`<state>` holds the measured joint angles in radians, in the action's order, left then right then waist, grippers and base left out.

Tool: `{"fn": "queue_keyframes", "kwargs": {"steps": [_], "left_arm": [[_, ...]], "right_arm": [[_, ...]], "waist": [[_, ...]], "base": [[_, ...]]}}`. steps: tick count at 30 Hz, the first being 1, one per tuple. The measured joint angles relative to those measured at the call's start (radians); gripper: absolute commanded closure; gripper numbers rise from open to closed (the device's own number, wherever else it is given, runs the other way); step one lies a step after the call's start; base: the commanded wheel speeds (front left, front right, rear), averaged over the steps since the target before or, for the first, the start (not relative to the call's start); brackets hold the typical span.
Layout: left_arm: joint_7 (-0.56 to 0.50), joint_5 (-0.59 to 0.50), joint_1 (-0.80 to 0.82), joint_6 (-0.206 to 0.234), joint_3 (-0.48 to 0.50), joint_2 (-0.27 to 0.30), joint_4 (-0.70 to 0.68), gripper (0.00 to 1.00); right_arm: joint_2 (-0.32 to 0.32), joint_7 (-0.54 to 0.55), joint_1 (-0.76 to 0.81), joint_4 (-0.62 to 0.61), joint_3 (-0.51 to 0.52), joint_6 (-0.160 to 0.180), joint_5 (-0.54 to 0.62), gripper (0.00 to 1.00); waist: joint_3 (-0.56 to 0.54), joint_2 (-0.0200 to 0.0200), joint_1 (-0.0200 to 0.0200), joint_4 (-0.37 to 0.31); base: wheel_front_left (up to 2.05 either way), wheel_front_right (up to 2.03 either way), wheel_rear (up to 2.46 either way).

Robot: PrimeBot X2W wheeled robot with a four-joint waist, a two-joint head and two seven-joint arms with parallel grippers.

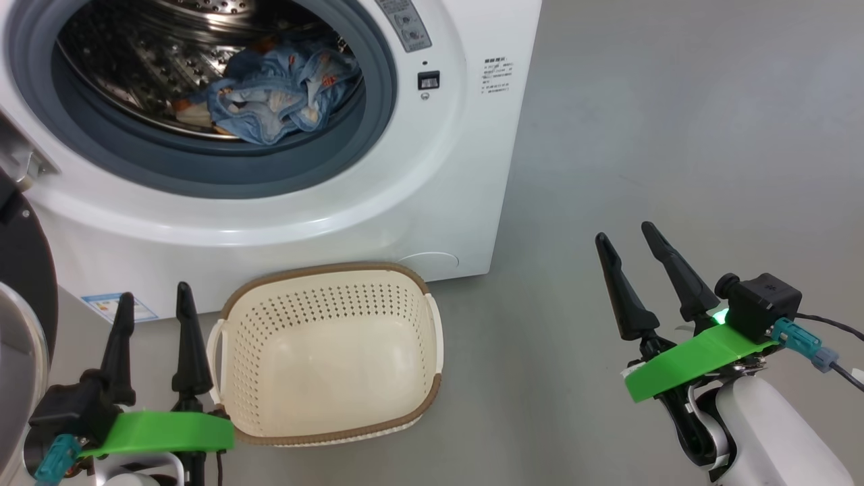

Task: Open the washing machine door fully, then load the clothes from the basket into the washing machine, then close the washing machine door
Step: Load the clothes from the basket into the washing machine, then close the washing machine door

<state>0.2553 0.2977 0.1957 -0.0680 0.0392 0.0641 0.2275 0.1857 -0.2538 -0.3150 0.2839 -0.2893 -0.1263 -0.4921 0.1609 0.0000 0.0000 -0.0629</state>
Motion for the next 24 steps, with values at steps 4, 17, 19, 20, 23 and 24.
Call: {"fn": "queue_keyframes", "kwargs": {"steps": [4, 17, 19, 20, 23, 24], "left_arm": [[0.0, 0.0, -0.001, 0.0, -0.003, 0.001, 0.001, 0.0], [-0.002, 0.003, -0.026, 0.001, -0.012, 0.007, 0.002, 0.0], [-0.002, 0.007, -0.033, 0.005, -0.014, 0.007, 0.002, 0.0], [-0.006, 0.009, -0.035, 0.006, -0.015, 0.007, 0.002, 0.0], [-0.006, 0.009, -0.036, 0.007, -0.019, 0.008, 0.002, 0.0], [-0.006, 0.009, -0.036, 0.007, -0.02, 0.009, 0.002, 0.0]], "right_arm": [[0.001, 0.0, 0.0, 0.002, -0.003, 0.0, 0.0, 0.0], [0.005, 0.0, 0.004, 0.003, -0.006, 0.0, -0.001, 0.0], [0.006, 0.0, 0.01, 0.003, -0.007, 0.0, -0.001, 0.0], [0.006, 0.0, 0.016, 0.003, -0.007, 0.0, -0.001, 0.0], [0.007, 0.0, 0.02, 0.004, -0.009, 0.0, -0.001, 0.0], [0.007, 0.0, 0.02, 0.004, -0.009, 0.0, -0.001, 0.0]], "waist": [[-0.012, 0.0, 0.0, 0.0], [-0.027, 0.0, 0.0, 0.006], [-0.027, 0.0, 0.0, 0.008], [-0.027, 0.0, 0.0, 0.009], [-0.025, 0.0, 0.0, 0.011], [-0.025, 0.0, 0.0, 0.012]], "base": [[0.0, 0.0, 0.0], [0.0, 0.0, 0.0], [0.0, 0.0, 0.0], [0.0, 0.0, 0.0], [0.0, 0.0, 0.0], [0.0, 0.0, 0.0]]}}
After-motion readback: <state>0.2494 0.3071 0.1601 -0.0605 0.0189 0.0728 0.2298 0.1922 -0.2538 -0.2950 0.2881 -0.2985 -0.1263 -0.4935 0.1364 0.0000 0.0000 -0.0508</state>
